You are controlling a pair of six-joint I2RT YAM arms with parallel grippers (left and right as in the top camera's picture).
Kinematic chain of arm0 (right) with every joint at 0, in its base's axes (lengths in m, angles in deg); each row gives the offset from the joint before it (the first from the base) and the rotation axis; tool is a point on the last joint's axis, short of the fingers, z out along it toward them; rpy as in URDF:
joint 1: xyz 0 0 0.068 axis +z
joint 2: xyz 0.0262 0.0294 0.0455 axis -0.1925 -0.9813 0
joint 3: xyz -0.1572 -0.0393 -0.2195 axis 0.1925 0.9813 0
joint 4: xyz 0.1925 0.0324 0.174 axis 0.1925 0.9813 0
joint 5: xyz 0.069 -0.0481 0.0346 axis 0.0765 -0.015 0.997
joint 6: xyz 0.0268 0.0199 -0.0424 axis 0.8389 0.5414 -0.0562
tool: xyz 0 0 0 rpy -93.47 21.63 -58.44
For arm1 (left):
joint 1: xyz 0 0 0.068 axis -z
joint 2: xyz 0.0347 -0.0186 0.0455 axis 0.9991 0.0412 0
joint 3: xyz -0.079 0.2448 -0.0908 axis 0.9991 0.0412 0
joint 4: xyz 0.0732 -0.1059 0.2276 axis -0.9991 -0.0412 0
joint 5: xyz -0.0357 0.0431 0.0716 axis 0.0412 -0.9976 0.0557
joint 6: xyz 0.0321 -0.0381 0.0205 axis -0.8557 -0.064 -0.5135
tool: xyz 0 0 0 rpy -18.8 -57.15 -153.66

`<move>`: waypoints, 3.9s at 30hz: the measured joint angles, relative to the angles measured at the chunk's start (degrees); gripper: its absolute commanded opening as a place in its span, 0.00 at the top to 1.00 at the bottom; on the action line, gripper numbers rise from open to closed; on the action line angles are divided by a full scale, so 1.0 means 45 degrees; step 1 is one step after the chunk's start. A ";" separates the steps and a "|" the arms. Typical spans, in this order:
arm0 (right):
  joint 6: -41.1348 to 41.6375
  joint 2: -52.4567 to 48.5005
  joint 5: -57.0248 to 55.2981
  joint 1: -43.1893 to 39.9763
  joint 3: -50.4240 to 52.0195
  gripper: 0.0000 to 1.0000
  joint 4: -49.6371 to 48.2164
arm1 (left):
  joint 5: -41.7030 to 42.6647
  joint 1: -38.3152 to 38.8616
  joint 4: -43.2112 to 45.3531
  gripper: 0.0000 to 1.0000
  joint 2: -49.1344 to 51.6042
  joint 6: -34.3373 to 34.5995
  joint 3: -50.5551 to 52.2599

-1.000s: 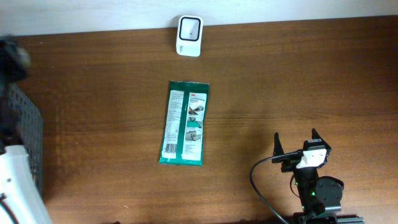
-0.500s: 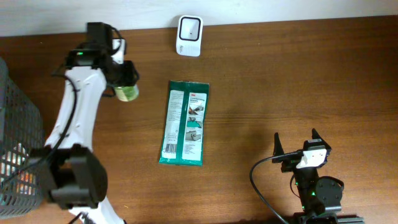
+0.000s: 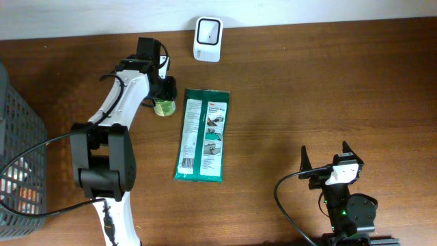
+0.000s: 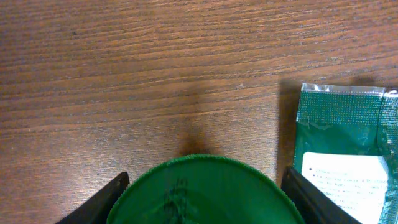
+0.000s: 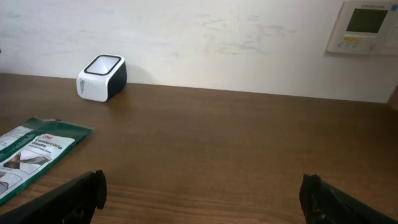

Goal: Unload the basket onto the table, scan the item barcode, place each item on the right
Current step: 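Place the green-capped bottle upright left of the wipes pack, then reach the left gripper into the basket and grasp the white tube, then lay the white tube on the table right of the wipes pack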

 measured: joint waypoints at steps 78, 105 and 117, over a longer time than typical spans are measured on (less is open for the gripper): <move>-0.0010 0.0000 0.0000 0.0000 0.0000 0.02 0.0000 | -0.2147 -1.4319 0.1243 1.00 -0.1535 0.6518 0.3206; -0.0005 0.0000 0.0000 0.0000 0.0000 0.02 0.0000 | -0.0690 -0.9486 0.0578 1.00 -0.9049 0.4022 -0.1817; -0.0010 0.0000 0.0000 0.0000 0.0000 0.02 0.0000 | -0.0121 -0.0083 -0.3293 1.00 -0.7485 0.2560 -0.1885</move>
